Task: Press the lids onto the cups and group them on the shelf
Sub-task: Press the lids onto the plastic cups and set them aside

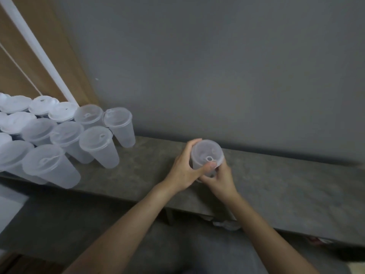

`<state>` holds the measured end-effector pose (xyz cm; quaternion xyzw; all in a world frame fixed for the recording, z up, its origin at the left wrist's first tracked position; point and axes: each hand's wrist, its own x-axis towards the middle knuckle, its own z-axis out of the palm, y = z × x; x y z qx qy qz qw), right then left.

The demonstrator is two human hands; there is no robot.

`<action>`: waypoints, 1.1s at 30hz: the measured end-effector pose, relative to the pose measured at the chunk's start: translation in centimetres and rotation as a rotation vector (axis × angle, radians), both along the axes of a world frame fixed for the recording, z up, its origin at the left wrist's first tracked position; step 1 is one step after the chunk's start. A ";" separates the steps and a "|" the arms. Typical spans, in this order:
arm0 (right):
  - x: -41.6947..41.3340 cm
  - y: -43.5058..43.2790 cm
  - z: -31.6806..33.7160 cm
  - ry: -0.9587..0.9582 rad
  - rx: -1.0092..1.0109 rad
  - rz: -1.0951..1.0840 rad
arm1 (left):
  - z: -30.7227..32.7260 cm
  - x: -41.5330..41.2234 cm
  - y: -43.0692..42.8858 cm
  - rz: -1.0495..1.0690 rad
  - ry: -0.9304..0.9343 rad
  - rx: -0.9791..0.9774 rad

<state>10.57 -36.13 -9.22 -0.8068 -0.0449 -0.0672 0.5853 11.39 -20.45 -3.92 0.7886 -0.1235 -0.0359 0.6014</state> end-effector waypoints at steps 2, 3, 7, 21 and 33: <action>-0.1 0.0 -0.8 0.041 0.011 0.019 | -0.2 -0.1 -0.1 0.011 -0.006 -0.019; -0.2 0.1 -1.1 0.052 0.018 0.020 | -0.2 -0.1 -0.2 0.027 -0.017 -0.021; -0.3 0.3 -2.5 0.047 0.014 0.042 | -1.2 0.1 -0.3 0.044 -0.040 -0.042; -0.2 0.3 -2.5 0.068 0.025 -0.030 | -1.2 1.9 -2.1 0.122 0.049 -0.216; -0.2 -0.4 -2.5 0.035 0.059 -0.083 | -1.1 1.5 -2.8 0.157 0.063 -0.267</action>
